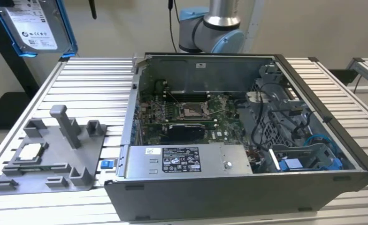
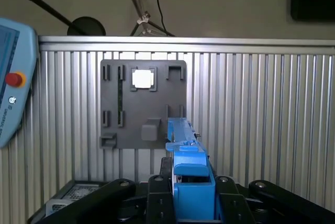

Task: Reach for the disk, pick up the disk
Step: 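Pick up the disk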

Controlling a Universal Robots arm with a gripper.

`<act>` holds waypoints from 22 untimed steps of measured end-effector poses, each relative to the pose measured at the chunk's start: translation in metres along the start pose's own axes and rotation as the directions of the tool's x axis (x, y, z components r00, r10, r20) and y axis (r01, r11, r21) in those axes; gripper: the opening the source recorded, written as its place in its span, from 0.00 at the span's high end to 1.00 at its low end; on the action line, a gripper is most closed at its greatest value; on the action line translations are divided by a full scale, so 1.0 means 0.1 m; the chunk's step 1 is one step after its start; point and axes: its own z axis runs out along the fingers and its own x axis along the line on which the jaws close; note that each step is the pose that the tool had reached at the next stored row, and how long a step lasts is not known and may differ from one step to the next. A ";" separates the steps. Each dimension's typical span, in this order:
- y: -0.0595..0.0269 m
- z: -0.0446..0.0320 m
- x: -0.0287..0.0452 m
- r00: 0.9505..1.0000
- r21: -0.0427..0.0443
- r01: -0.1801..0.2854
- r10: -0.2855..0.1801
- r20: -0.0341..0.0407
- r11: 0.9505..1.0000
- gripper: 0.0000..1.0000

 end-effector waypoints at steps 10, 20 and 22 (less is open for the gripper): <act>-0.116 -0.001 -0.001 1.000 0.000 0.000 0.000 0.000 1.000 1.00; -0.299 -0.005 -0.002 1.000 0.000 0.000 0.000 0.000 1.000 1.00; -0.334 -0.006 -0.002 1.000 0.000 0.000 0.000 0.000 1.000 1.00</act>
